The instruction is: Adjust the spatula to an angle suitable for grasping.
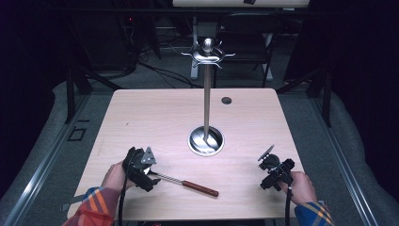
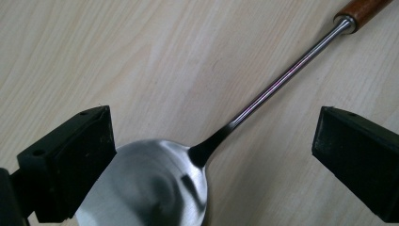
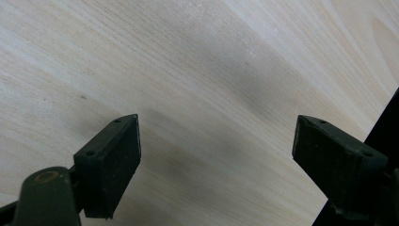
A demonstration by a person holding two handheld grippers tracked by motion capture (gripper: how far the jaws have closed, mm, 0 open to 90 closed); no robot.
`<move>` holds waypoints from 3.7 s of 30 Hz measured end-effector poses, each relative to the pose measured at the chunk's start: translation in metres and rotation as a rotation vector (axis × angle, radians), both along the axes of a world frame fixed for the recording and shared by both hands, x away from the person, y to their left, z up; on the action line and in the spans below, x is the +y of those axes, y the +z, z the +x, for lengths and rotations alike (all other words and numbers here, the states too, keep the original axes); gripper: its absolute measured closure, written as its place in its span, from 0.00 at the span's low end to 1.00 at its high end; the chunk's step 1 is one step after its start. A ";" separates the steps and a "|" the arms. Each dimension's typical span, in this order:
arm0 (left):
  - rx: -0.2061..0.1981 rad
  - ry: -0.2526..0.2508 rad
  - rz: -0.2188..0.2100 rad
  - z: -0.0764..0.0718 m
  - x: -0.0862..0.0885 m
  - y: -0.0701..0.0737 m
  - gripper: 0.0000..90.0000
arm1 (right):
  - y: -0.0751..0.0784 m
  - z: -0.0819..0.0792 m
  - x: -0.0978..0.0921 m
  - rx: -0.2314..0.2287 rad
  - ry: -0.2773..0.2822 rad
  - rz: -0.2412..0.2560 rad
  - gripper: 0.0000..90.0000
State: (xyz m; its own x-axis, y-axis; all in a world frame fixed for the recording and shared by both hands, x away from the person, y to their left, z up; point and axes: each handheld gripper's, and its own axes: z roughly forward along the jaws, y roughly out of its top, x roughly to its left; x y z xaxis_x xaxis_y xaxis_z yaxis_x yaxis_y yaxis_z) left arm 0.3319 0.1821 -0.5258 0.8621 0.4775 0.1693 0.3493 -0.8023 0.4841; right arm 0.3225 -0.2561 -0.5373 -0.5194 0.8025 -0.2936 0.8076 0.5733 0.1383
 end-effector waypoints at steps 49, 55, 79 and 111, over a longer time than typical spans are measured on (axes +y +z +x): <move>0.117 -0.250 0.035 0.006 -0.034 -0.024 0.76 | -0.003 0.001 0.000 0.036 -0.013 -0.001 0.17; 0.124 -0.247 0.017 0.006 -0.032 -0.022 0.80 | -0.003 0.002 0.000 0.038 -0.013 -0.001 0.17; 0.156 -0.252 0.074 0.006 -0.033 -0.026 0.82 | -0.004 0.002 0.000 0.042 -0.014 -0.001 0.17; 0.228 -0.152 0.073 0.010 -0.037 -0.024 0.92 | -0.005 0.002 0.000 0.051 -0.013 0.001 0.17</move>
